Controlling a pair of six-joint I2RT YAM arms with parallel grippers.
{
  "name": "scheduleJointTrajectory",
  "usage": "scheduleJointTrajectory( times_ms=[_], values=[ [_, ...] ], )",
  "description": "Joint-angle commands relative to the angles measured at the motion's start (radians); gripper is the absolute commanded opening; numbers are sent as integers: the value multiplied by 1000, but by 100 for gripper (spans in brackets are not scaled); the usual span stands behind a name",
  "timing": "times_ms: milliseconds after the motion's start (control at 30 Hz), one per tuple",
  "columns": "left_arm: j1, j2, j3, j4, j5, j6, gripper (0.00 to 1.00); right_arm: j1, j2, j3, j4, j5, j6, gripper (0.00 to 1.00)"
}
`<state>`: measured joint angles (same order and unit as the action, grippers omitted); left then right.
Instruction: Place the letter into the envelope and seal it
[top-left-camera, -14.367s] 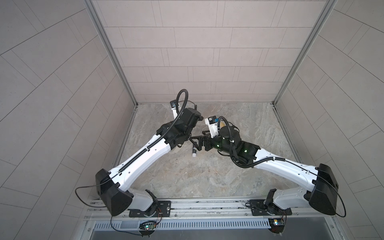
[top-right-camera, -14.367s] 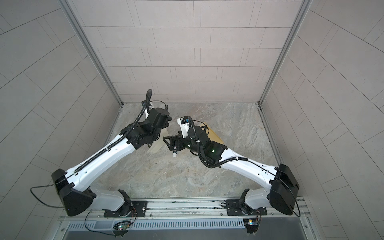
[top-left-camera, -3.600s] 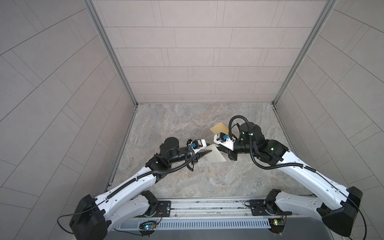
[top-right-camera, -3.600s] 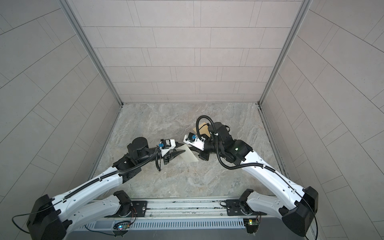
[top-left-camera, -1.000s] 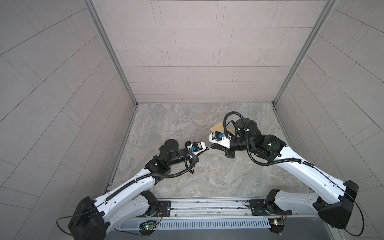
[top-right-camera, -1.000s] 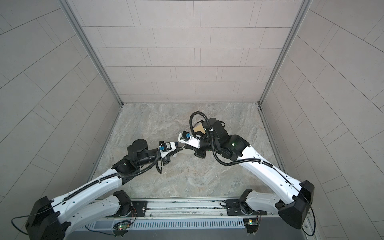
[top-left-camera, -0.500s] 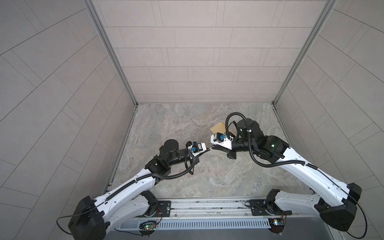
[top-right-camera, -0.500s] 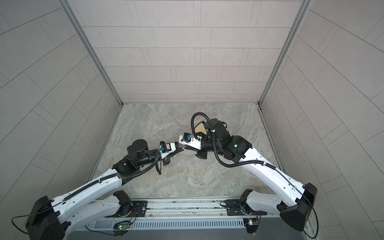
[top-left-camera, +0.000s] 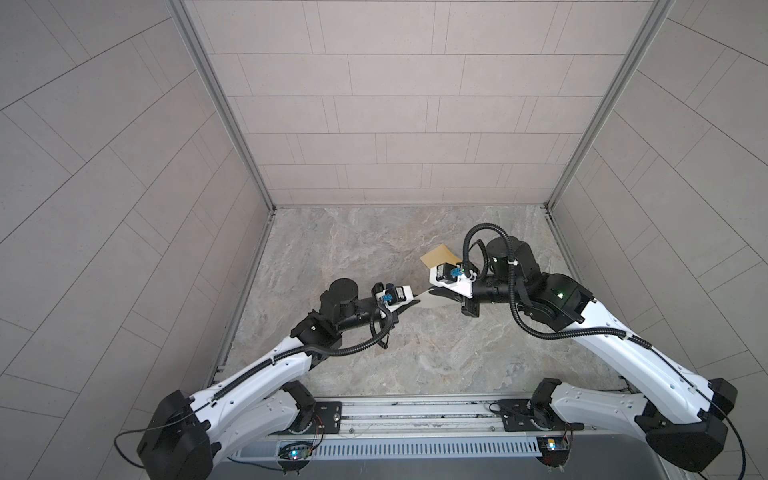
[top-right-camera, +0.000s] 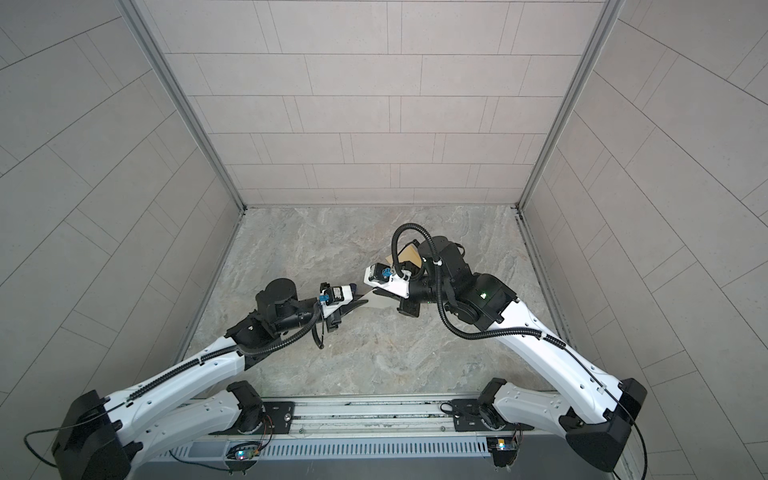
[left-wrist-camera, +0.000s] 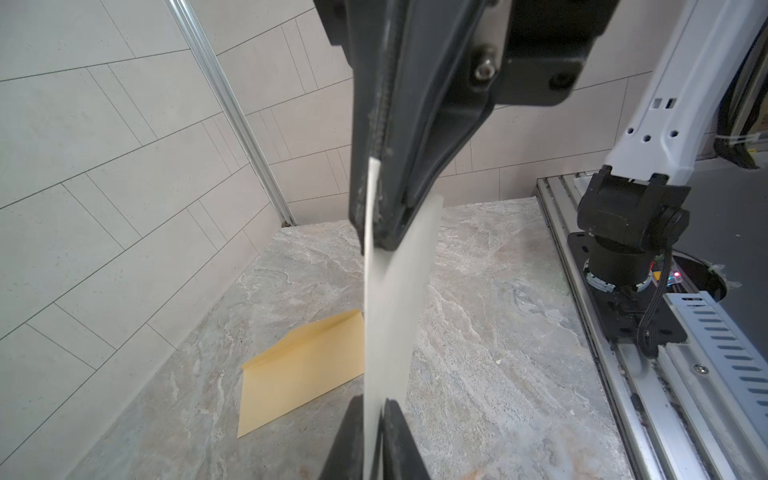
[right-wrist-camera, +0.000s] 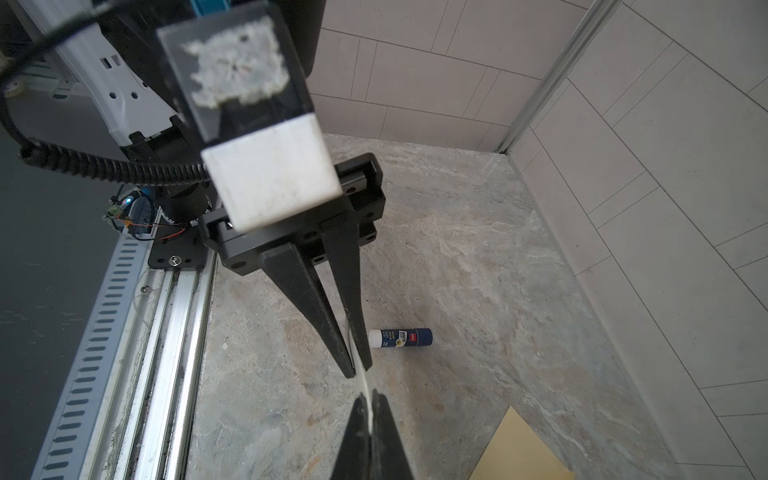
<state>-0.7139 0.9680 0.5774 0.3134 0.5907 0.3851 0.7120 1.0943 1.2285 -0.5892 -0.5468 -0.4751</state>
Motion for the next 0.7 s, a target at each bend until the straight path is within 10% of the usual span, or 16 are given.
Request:
scheduleJointTrajectory(
  times_ms=[0,667],
  values=[
    [5,1,1,-11,7,7,4,-8,-34,15,11,5,-17,0],
    [5,5,9,-46,0,15,0,-34,-83,-6,-4,16,-17,0]
  ],
)
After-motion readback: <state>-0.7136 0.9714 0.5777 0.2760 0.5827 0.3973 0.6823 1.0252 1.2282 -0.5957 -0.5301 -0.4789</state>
